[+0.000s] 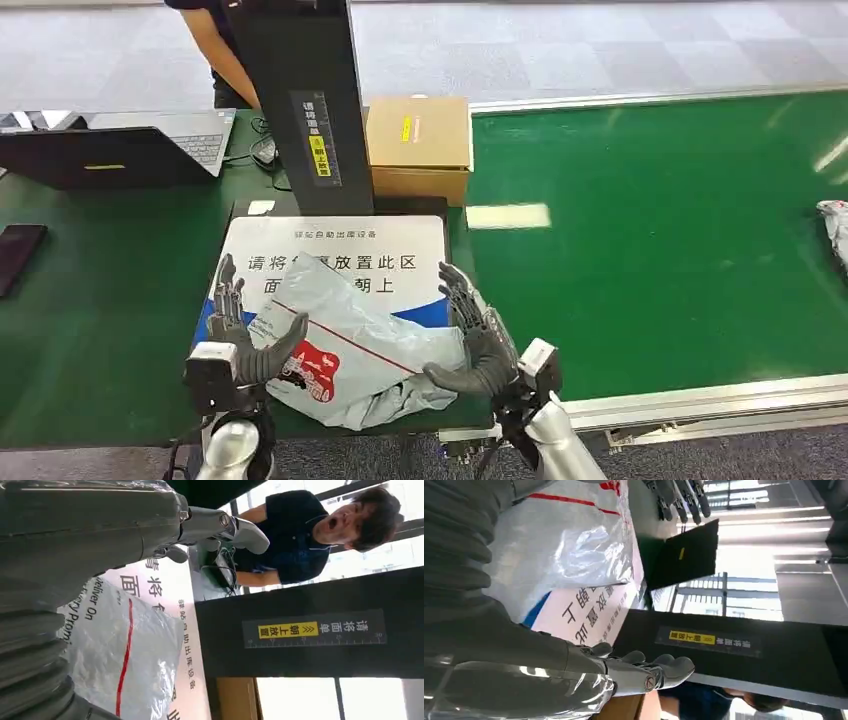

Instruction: Moved the parcel from conveyor to table for the left to box.

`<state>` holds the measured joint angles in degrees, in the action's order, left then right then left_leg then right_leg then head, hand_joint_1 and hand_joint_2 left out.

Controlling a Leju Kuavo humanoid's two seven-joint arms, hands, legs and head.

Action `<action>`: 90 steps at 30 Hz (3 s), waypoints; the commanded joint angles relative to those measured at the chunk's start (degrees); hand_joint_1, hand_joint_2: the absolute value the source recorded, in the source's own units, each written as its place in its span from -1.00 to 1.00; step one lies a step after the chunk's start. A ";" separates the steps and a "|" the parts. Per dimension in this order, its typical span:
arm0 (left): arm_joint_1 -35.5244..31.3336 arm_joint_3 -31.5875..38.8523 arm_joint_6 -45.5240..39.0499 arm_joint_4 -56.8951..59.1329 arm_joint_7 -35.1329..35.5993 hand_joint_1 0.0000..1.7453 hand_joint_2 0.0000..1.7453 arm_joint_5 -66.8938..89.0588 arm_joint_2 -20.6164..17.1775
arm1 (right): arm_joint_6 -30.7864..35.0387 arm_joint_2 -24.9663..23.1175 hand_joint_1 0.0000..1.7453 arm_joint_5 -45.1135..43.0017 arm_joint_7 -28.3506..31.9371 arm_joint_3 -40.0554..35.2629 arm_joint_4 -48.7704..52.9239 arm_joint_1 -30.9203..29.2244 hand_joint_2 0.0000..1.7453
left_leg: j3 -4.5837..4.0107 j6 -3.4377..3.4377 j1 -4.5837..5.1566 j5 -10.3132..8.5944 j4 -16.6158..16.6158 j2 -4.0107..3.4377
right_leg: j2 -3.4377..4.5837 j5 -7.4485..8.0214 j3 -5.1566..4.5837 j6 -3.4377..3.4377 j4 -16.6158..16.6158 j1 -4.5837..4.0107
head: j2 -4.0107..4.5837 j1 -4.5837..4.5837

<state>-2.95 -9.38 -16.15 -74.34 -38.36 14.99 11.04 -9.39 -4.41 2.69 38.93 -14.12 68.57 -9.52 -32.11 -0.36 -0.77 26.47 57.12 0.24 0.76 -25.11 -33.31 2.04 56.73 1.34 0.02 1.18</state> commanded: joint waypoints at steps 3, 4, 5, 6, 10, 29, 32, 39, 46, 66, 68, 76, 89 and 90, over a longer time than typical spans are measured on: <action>0.94 -0.13 0.08 -0.65 1.36 -1.00 1.00 1.33 -1.27 | 3.25 0.90 -1.00 2.45 -0.81 0.94 8.74 4.09 1.00 | 0.07 0.01 0.02 -0.01 -0.08 0.05 | -0.14 -0.04 0.06 -0.16 -0.02 -0.02 | 0.00 0.00; 1.08 -0.30 0.00 -1.02 1.53 -1.00 1.00 1.76 -1.40 | 3.55 0.84 -1.00 1.83 -0.05 1.46 10.80 5.10 1.00 | 0.05 0.01 0.01 -0.02 -0.06 0.06 | -0.15 -0.03 0.05 -0.15 -0.01 -0.02 | 0.00 0.00; 1.14 -0.30 -0.04 -1.22 1.60 -1.00 1.00 1.83 -1.39 | 3.57 1.03 -1.00 1.91 -0.13 1.45 11.52 5.43 1.00 | 0.04 0.01 0.01 -0.01 -0.05 0.04 | -0.11 -0.02 0.04 -0.12 -0.01 -0.02 | 0.00 0.00; 1.27 -0.34 -0.08 -1.60 1.81 -1.00 1.00 2.09 -1.40 | 3.72 0.95 -1.00 1.69 -0.04 1.91 13.11 6.22 1.00 | 0.08 0.02 0.03 -0.03 -0.10 0.08 | -0.18 -0.04 0.07 -0.17 -0.02 -0.01 | 0.00 0.00; 1.90 -0.53 -1.10 -4.06 3.03 -1.00 1.00 4.84 -2.33 | 6.34 0.52 -1.00 1.07 0.57 4.19 20.52 9.79 1.00 | -0.01 0.01 0.01 -0.01 -0.02 0.10 | -0.17 -0.05 0.01 -0.11 0.02 -0.02 | 0.00 0.00; 5.49 -1.58 5.81 -18.80 12.58 -1.00 1.00 30.65 -11.63 | 6.38 -0.42 -1.00 3.38 1.03 9.43 29.84 15.36 1.00 | 0.05 0.01 0.00 0.01 -0.07 -0.02 | -0.07 -0.04 0.03 -0.16 0.00 -0.03 | 0.00 0.00; 5.50 -2.52 13.07 -19.60 15.56 -1.00 1.00 33.51 -14.27 | 5.94 -0.63 -1.00 3.42 1.04 10.13 28.79 14.89 1.00 | 0.05 0.00 0.00 0.00 -0.07 0.00 | -0.09 -0.03 0.03 -0.17 -0.01 -0.03 | 0.00 0.00; 6.60 -3.61 22.25 -19.66 20.01 -1.00 1.00 40.27 -17.60 | 4.84 -0.83 -1.00 3.31 1.07 10.11 26.36 13.63 1.00 | 0.17 0.00 0.00 0.01 -0.15 -0.10 | -0.01 -0.03 0.11 -0.22 -0.04 -0.04 | 0.00 -0.02; 3.73 -6.72 26.22 -14.44 22.84 -1.00 1.00 44.32 -21.38 | 4.37 -0.96 -1.00 3.37 0.88 9.89 25.85 13.45 1.00 | 0.08 0.00 -0.01 -0.01 -0.09 0.02 | -0.08 -0.03 0.07 -0.13 -0.02 -0.03 | 0.00 -0.02; -24.46 -15.94 22.75 29.50 21.12 -1.00 1.00 42.64 -16.51 | 5.77 -0.67 -1.00 4.29 0.04 9.24 26.31 13.03 1.00 | 0.09 0.18 0.07 -0.42 -0.08 0.91 | -1.08 -0.06 0.35 -0.04 -0.03 0.12 | 0.00 -0.02; -24.91 -15.70 22.28 31.17 20.65 -1.00 1.00 41.86 -16.04 | 5.73 -0.52 -1.00 4.23 0.01 9.04 25.96 12.89 1.00 | -0.01 0.29 0.11 -0.54 -0.05 1.48 | -1.70 -0.48 0.40 -0.30 -0.07 0.19 | 0.00 -0.02; -26.41 -16.14 19.88 35.45 18.93 1.00 1.00 39.98 -15.64 | 5.97 -0.27 -1.00 4.46 0.01 8.48 25.14 12.51 1.00 | -1.93 0.18 0.05 -0.18 -0.28 1.70 | -1.85 -2.71 -1.17 -0.35 0.13 0.24 | 0.00 -0.02; -20.60 -8.01 19.37 17.88 8.39 1.00 1.00 21.40 -14.66 | 6.96 -0.24 -1.00 4.89 -0.91 8.31 24.96 12.23 1.00 | -2.33 0.34 0.25 -3.54 -0.84 0.78 | -0.85 2.91 -1.69 0.03 -0.97 0.39 | 0.00 0.09; -18.96 -6.91 19.65 13.96 7.73 1.00 1.00 18.89 -14.73 | 7.07 -0.20 -1.00 4.96 -0.90 8.19 25.07 12.40 1.00 | -2.34 0.33 0.31 -3.54 -0.96 0.73 | -0.85 2.82 -1.70 0.24 -1.04 0.46 | 0.00 0.15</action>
<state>-27.64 -23.08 2.14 -48.81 -26.74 43.60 -4.94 -2.82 -4.46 7.45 38.40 -5.49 96.96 3.32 -34.58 0.02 -0.42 22.88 56.27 1.17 -0.19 -22.16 -35.09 2.40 55.75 1.85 0.02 1.33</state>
